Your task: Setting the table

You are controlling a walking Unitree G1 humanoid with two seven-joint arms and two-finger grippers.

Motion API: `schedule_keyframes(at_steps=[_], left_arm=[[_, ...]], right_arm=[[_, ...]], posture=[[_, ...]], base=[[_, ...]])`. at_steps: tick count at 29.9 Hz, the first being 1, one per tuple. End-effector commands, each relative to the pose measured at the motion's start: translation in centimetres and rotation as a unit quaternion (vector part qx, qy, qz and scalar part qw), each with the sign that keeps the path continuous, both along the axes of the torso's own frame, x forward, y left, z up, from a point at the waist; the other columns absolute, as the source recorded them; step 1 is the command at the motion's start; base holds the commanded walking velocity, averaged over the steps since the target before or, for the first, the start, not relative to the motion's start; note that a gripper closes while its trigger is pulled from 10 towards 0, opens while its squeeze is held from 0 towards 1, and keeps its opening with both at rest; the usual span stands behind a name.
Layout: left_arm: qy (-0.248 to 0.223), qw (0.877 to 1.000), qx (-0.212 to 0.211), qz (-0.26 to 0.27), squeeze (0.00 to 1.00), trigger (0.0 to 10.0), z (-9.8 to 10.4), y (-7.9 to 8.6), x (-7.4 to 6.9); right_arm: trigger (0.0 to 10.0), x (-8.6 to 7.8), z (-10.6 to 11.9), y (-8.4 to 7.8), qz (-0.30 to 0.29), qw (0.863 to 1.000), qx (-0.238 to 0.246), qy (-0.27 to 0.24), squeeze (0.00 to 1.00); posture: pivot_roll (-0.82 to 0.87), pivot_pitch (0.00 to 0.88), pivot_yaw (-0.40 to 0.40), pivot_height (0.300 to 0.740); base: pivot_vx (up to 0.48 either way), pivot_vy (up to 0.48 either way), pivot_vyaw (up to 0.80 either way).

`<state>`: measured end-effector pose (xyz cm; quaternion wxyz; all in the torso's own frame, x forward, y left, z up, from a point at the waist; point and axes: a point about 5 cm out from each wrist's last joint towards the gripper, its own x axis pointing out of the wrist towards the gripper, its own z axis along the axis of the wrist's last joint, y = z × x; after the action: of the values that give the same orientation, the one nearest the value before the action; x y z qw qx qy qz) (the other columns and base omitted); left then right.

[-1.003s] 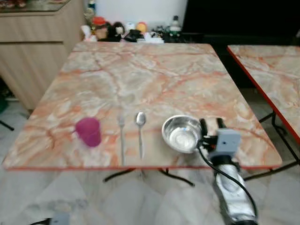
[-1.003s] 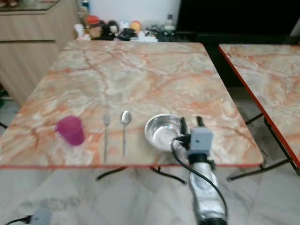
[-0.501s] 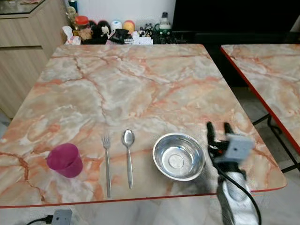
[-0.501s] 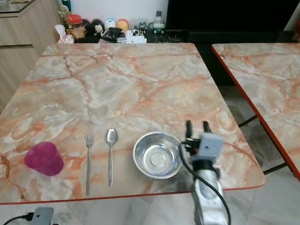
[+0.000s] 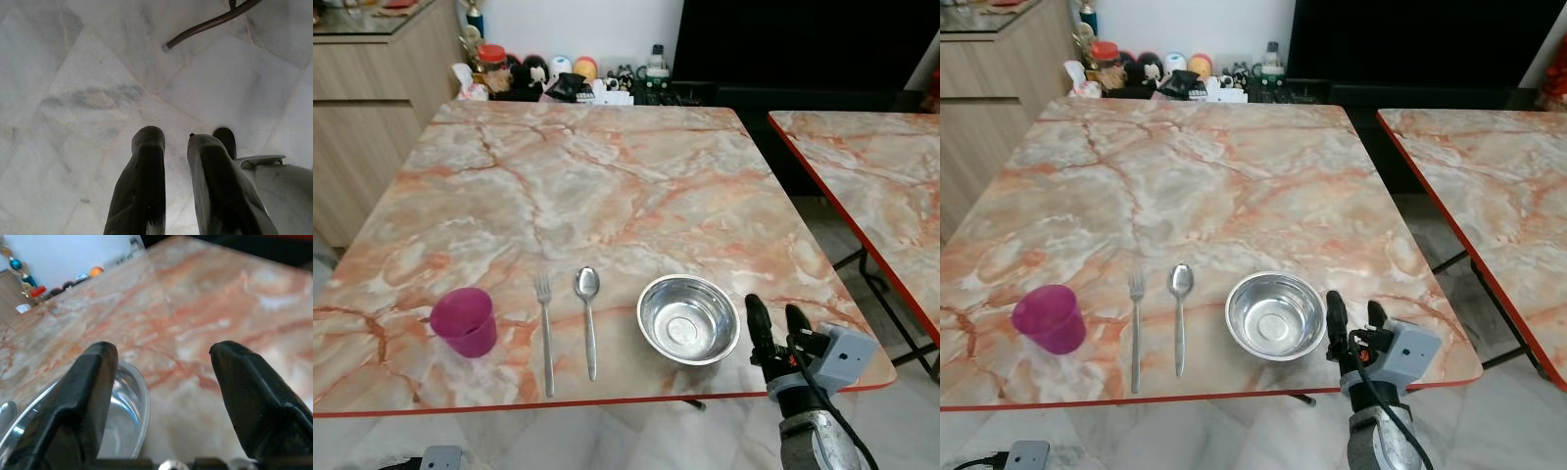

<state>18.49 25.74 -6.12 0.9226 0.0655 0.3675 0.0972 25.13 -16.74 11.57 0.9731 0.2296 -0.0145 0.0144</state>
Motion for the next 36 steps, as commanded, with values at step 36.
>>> schedule_keyframes(at_steps=[36], left_arm=[[0.026,1.0,0.001,-0.003,0.0,10.0,-0.6,0.1,-1.1]], right_arm=[[10.0,2.3,-2.2,1.0,0.088,0.983,0.132,0.09,0.0]], posture=[[0.07,0.157,-0.047,0.74]], base=[[0.0,0.0,0.0]])
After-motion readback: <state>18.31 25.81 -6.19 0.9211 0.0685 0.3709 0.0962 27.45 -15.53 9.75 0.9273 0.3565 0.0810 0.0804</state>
